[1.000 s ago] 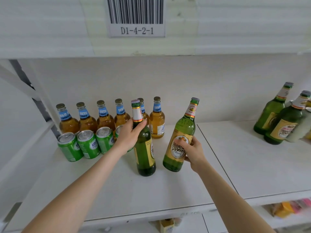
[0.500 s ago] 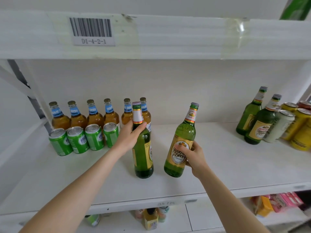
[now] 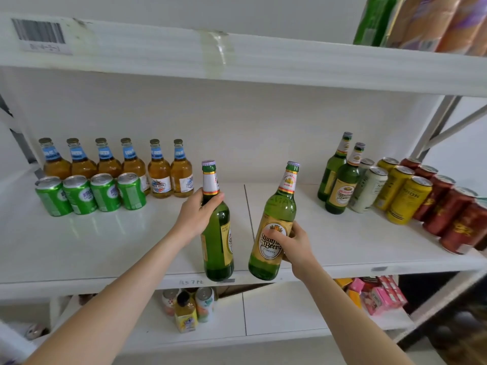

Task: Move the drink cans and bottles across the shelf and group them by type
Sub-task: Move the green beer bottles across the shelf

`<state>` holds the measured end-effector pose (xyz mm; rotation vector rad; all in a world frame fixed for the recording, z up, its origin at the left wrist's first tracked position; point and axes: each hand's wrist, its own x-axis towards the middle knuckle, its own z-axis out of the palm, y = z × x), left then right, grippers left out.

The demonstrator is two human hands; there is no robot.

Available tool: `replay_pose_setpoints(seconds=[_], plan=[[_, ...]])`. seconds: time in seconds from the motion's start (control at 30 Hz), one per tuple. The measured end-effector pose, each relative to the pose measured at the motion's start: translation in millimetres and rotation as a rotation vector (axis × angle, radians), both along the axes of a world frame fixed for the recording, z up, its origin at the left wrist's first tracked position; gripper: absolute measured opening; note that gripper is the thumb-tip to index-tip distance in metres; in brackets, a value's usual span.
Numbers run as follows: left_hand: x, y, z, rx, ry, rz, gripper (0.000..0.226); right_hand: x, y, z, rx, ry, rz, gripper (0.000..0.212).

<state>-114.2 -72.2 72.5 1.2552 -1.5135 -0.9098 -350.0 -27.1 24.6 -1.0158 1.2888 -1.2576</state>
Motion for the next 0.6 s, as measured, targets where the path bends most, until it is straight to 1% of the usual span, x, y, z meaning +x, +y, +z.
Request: replay_pose_setpoints(seconds=[0.2,0.4,0.6], plan=[[-61,-5,1,0.013,-0.058,-0.034,0.031,-56,4,-5,0.0,0.01,-0.045,0.04],[-122,-38,0,-0.021,-0.1,-0.057,0.024,-119,-20,-4,-0.011,-0.006,-0.104,0.039],[-184,-59,1,-0.018,-0.113,-0.115,0.024,-180,-42,-4,-0.015,-0.006,-0.156,0.043]])
